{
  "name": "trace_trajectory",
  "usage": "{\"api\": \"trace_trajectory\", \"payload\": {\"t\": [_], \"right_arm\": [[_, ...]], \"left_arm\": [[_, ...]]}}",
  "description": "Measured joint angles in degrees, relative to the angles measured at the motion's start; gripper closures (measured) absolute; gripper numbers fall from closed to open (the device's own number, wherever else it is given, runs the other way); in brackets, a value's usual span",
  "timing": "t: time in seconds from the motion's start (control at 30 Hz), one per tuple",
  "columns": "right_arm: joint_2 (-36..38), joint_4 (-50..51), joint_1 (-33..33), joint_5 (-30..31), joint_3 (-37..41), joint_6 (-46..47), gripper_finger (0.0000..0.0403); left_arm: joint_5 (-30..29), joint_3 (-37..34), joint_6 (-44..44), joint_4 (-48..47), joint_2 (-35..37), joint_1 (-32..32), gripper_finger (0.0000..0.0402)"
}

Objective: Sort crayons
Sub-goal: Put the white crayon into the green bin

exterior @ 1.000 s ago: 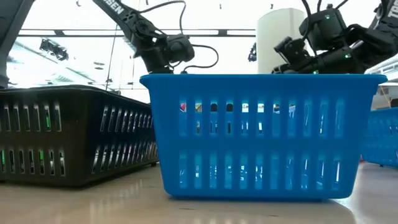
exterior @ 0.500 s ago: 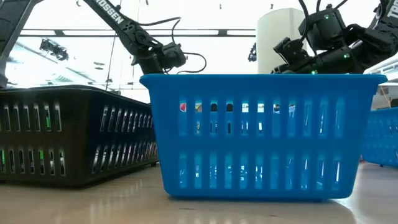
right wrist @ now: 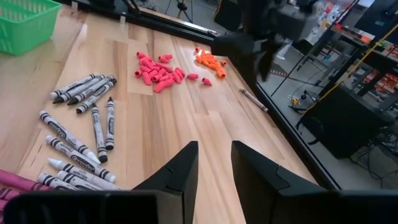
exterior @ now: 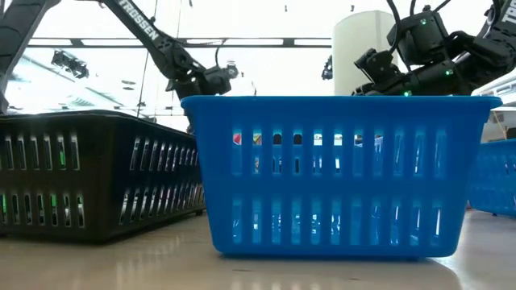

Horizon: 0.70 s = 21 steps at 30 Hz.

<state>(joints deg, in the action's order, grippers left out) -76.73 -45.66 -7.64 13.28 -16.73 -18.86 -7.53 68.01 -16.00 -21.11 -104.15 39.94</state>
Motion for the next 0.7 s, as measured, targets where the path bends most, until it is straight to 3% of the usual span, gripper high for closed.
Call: {"api": "trace_trajectory", "payload": {"t": [0.23, 0.5, 0.7], "right_arm": [[0.0, -0.97, 0.02, -0.9, 0.0, 0.94, 0.0298], [0.0, -1.38, 0.2, -0.96, 0.0, 1.36, 0.0298], [0.0, -1.42, 0.52, -0.98, 0.0, 1.25, 0.0298]], "left_arm": [[2.44, 2.01, 7.86, -2.54, -3.2, 2.3, 0.023], [-0.19, 9.91, 8.49, -10.75, -9.95, 3.39, 0.023], [-1.41, 10.84, 8.5, -11.49, -10.41, 4.53, 0.023]]}}
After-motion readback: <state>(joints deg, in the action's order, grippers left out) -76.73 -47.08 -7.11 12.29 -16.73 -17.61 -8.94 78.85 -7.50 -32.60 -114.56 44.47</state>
